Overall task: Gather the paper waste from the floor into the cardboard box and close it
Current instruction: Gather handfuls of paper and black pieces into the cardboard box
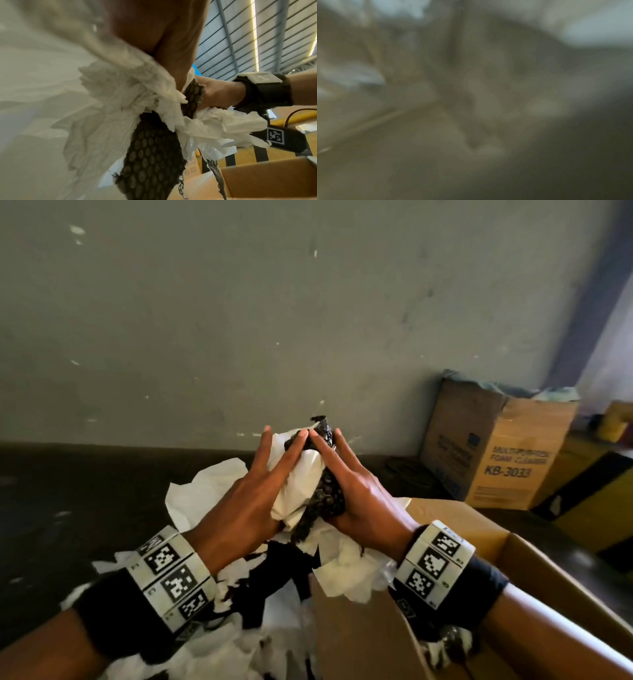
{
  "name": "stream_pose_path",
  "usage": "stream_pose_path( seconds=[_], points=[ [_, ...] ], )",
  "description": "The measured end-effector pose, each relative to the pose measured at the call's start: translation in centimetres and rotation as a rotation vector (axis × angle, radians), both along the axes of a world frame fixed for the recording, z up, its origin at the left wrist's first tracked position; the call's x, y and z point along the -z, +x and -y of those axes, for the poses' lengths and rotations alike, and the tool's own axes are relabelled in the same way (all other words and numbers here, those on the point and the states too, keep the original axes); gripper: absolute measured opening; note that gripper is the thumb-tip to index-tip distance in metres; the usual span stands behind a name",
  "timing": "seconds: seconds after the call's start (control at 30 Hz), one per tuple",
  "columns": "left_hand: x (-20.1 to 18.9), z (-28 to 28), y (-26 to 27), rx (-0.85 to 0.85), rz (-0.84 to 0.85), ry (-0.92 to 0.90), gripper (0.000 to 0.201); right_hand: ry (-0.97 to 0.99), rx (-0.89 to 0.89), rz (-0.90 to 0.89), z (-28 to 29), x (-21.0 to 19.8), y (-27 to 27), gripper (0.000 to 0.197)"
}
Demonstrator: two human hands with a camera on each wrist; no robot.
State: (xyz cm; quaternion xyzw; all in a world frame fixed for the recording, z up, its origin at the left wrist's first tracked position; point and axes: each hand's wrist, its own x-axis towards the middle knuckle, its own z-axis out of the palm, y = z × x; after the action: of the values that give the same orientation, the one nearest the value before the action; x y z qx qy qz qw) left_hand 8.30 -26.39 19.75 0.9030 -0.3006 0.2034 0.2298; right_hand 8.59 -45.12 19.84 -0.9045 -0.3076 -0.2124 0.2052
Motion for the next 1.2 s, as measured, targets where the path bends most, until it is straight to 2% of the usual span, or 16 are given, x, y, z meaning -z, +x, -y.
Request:
stream_pose_path(
  seconds=[0.07, 0.2, 0.37, 0.5, 0.57, 0.6, 0.67, 0.73, 0.8, 0.9, 0.97, 1.03, 1.2],
  points=[
    [-0.8, 5.3, -0.3, -0.008, -0.071, -0.052, 0.101, -0.005, 0.011, 0.024, 5.4, -1.1, -0.5, 0.102],
    [-1.5, 14.8, -1.1, -0.016, -0.235, 0.066, 0.089, -0.020, 0.041, 0.033, 15.1, -1.6, -0.9, 0.100],
    [1.5, 24.7, 0.0, 0.118, -0.410, -0.134, 0.104, 0.016, 0.128, -0.109, 24.6, 0.4, -0.7, 0.101],
    [4.9, 29.3, 0.0, 0.123, -0.513, -0.159, 0.112, 0.087, 0.166, -0.279, 28.8, 3.7, -1.2, 0.100],
    [6.7, 30.1, 0.4, 0.152, -0.642, -0.073, 0.120, 0.048, 0.172, -0.406, 29.5, 5.4, -1.6, 0.095],
    [7.4, 30.2, 0.6, 0.163, -0.714, 0.038, 0.124, -0.013, 0.181, -0.491, 29.6, 6.3, -1.7, 0.097],
    [8.2, 30.8, 0.5, 0.143, -0.812, 0.316, 0.130, -0.228, 0.225, -0.706, 29.6, 7.4, -2.1, 0.106],
    [8.2, 31.3, 0.0, 0.120, -0.880, 0.477, 0.128, -0.392, 0.225, -0.823, 29.9, 7.7, -2.3, 0.108],
    [7.7, 31.2, -0.6, 0.102, -0.921, 0.565, 0.123, -0.406, 0.204, -0.871, 30.3, 7.4, -2.1, 0.102],
    [7.5, 30.6, -0.9, 0.099, -0.867, 0.662, 0.114, -0.405, 0.218, -0.947, 30.8, 7.5, -1.5, 0.101],
    [7.5, 30.1, -0.7, 0.158, -0.830, 0.599, 0.111, -0.407, 0.237, -0.946, 30.7, 7.6, -1.3, 0.097],
    [7.5, 29.6, -0.3, 0.219, -0.804, 0.444, 0.105, -0.409, 0.250, -0.912, 30.3, 7.8, -1.0, 0.092],
    [5.6, 28.2, 0.1, 0.266, -0.573, -0.186, 0.070, -0.405, 0.247, -0.793, 27.7, 5.7, -1.3, 0.076]
  ],
)
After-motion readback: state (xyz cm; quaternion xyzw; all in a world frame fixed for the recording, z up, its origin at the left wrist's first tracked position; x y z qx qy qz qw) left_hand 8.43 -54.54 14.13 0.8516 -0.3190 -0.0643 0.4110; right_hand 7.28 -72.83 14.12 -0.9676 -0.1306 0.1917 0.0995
